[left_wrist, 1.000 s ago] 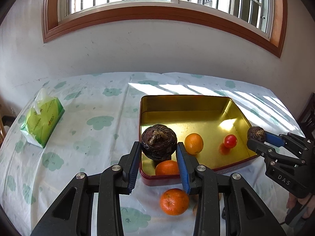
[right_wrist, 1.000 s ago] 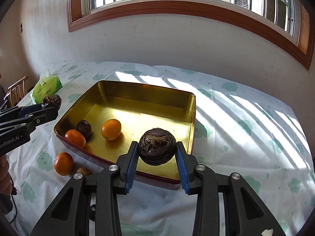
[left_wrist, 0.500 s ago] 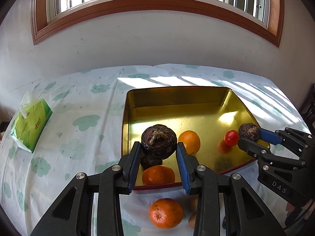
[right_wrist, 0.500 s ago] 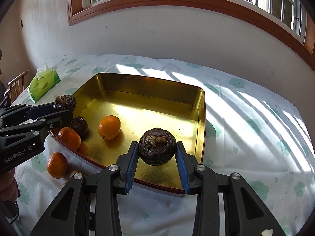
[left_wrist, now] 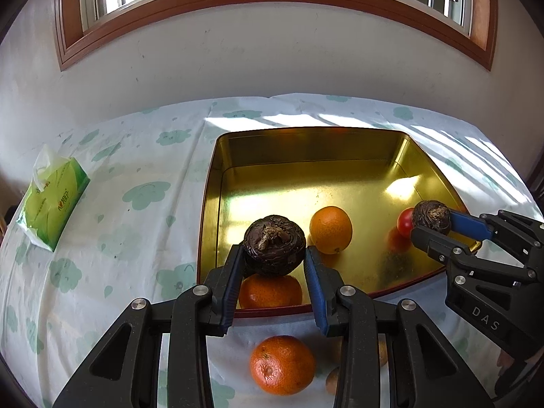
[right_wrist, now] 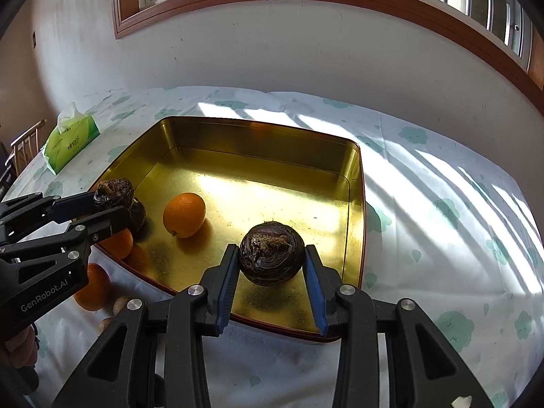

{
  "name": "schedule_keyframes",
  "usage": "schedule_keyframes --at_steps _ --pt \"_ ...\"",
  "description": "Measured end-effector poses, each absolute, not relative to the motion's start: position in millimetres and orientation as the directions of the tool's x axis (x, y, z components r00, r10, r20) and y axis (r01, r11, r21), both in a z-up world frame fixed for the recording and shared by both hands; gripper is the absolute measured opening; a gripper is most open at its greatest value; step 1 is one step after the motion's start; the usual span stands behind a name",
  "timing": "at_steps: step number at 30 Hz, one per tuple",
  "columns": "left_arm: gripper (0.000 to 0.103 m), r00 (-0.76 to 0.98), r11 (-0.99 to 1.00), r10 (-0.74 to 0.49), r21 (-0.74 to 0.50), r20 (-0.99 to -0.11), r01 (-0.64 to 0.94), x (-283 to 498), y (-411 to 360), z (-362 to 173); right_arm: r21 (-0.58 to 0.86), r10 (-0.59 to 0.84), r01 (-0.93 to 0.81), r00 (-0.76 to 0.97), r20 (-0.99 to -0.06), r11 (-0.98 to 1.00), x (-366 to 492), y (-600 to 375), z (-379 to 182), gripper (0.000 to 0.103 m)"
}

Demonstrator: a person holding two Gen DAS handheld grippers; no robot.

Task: Organize fruits
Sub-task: 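Open both grippers to drop the dark brown fruits into the tin, then withdraw both tools from the tin toward the remaining fruits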

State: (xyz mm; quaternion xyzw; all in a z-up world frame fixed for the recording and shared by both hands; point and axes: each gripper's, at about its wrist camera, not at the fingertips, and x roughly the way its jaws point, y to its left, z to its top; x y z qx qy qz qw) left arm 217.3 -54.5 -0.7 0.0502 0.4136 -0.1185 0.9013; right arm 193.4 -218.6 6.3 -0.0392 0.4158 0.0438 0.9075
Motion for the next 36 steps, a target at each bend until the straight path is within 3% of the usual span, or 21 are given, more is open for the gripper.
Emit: schedule_keyframes --at_steps 14,21,36 --pt "0.040 0.622 0.973 -0.160 -0.017 -0.766 0.230 220 -53 -3 -0.017 0.050 -0.095 0.654 -0.755 0.995 193 -221 6 0.039" --pt "0.065 0.635 0.976 -0.142 0.000 -0.760 0.218 216 -51 -2 -0.015 0.046 -0.086 0.655 -0.754 0.996 191 -221 7 0.049" --pt "0.066 0.661 0.974 -0.171 -0.023 -0.731 0.227 174 -48 21 -0.016 0.057 -0.099 0.692 -0.720 0.995 146 -209 35 0.050"
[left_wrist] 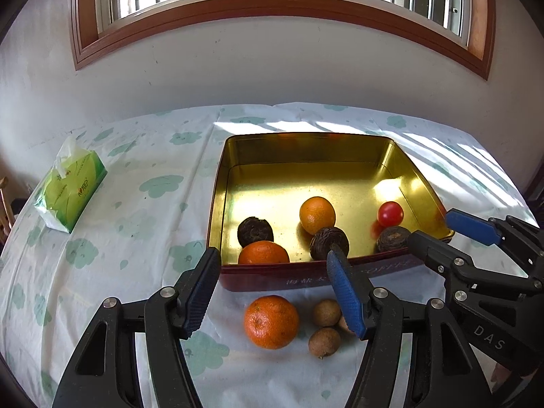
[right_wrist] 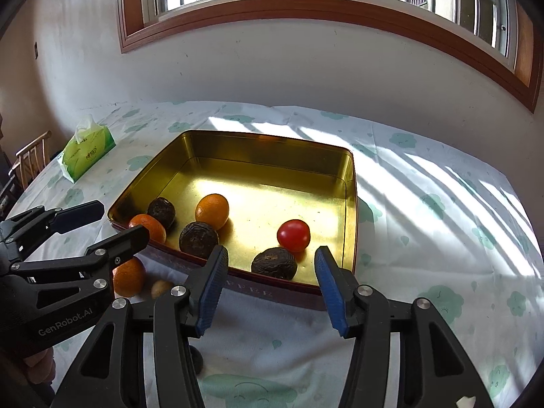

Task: Organize fruits
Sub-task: 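Withdraw both tools from the tin toward the remaining fruits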

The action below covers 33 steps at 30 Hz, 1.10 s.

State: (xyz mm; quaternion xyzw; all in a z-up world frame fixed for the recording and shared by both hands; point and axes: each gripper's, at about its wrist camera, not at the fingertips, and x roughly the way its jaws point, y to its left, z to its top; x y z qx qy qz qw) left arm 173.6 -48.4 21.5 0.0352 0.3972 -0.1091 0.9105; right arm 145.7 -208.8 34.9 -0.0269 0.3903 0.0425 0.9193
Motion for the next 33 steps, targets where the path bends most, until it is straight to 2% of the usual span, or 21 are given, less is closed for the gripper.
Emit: schedule_keyframes --at_steps 19,33 --pt "0.066 0.650 0.990 -0.103 -0.016 -0.753 0.138 80 -9 -5 0.025 0.080 -0.094 0.650 -0.756 0.995 61 -201 10 0.050" --pt "0.066 0.651 0.994 -0.073 -0.003 -0.756 0.108 54 10 -12 0.040 0.114 -0.130 0.634 -0.765 0.991 43 -176 7 0.050"
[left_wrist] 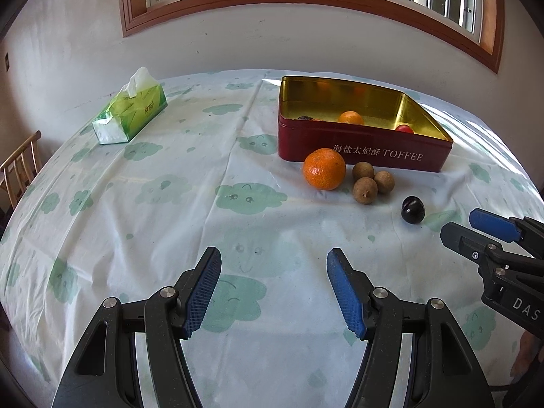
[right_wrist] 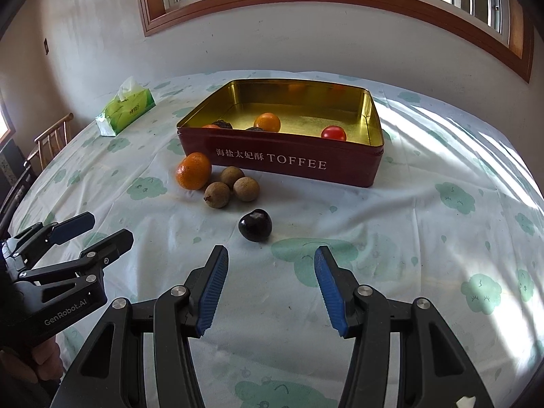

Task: Organize fruits
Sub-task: 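Withdraw both tools from the tin toward the remaining fruits, then grasp the black plum with the right gripper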

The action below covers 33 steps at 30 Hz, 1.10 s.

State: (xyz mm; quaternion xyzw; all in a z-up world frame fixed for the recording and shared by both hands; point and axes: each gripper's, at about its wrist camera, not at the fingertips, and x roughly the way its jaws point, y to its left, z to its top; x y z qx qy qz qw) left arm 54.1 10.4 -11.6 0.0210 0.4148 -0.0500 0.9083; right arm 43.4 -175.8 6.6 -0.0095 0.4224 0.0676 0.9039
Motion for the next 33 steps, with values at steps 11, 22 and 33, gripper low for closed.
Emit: schedule_keyframes --at_steps 11,22,33 --pt "0.066 0.645 0.997 -0.064 -0.017 -0.762 0.078 56 26 -16 0.035 0.121 -0.153 0.603 -0.788 0.988 54 -161 -5 0.048" --pt "0.066 0.633 0.998 -0.064 -0.035 -0.771 0.059 63 36 -23 -0.019 0.077 -0.157 0.583 -0.809 0.987 81 -159 -17 0.042" --pt "0.066 0.628 0.997 -0.070 -0.035 -0.775 0.067 72 32 -26 -0.040 0.067 -0.168 0.585 -0.808 0.985 93 -156 -24 0.030"
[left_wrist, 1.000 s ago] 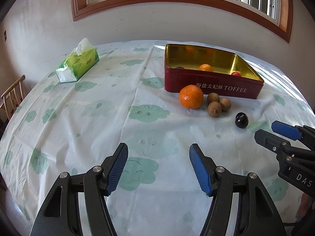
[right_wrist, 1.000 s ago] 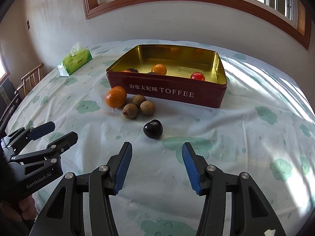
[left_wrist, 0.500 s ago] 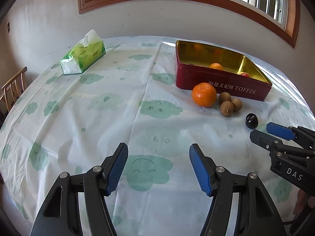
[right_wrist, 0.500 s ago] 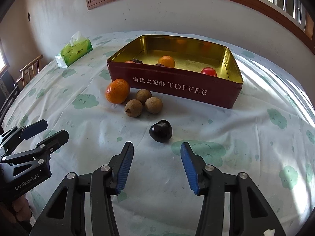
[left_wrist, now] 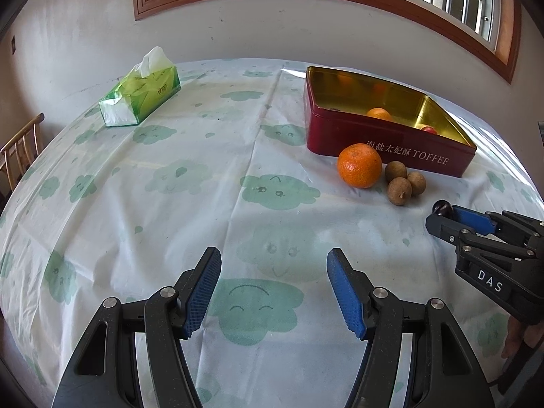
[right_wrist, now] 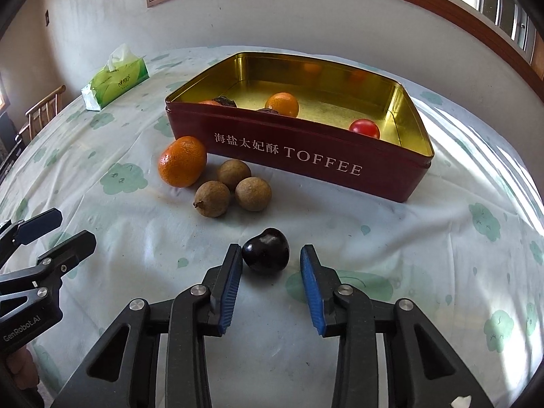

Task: Organize fruits
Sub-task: 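Grasp the black plum with the right gripper, then grasp a small brown round fruit with the left gripper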

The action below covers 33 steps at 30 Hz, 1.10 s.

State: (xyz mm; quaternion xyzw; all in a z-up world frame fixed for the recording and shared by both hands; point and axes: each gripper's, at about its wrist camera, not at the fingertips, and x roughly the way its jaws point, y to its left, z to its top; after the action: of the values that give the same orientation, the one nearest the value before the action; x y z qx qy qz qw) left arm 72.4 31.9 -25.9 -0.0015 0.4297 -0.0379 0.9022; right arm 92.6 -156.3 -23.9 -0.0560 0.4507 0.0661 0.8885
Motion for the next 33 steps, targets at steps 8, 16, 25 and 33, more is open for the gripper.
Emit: schedule_keyframes --at_steps 8,16,25,33 --pt "0.066 0.616 0.994 -0.098 -0.042 -0.782 0.105 80 17 -28 -0.037 0.083 -0.186 0.597 -0.798 0.982 90 -155 -24 0.025" --pt "0.066 0.597 0.986 -0.142 -0.061 -0.789 0.153 86 -5 -29 -0.046 0.045 -0.132 0.615 -0.787 0.990 91 -178 -24 0.025" --pt "0.059 0.581 0.973 -0.201 -0.090 -0.788 0.215 96 -32 -27 -0.048 -0.013 -0.040 0.622 -0.783 0.998 96 -223 -22 0.025" --pt "0.044 0.562 0.966 -0.233 -0.126 -0.794 0.224 109 -46 -30 -0.035 -0.016 -0.018 0.620 -0.784 0.999 96 -233 -22 0.026"
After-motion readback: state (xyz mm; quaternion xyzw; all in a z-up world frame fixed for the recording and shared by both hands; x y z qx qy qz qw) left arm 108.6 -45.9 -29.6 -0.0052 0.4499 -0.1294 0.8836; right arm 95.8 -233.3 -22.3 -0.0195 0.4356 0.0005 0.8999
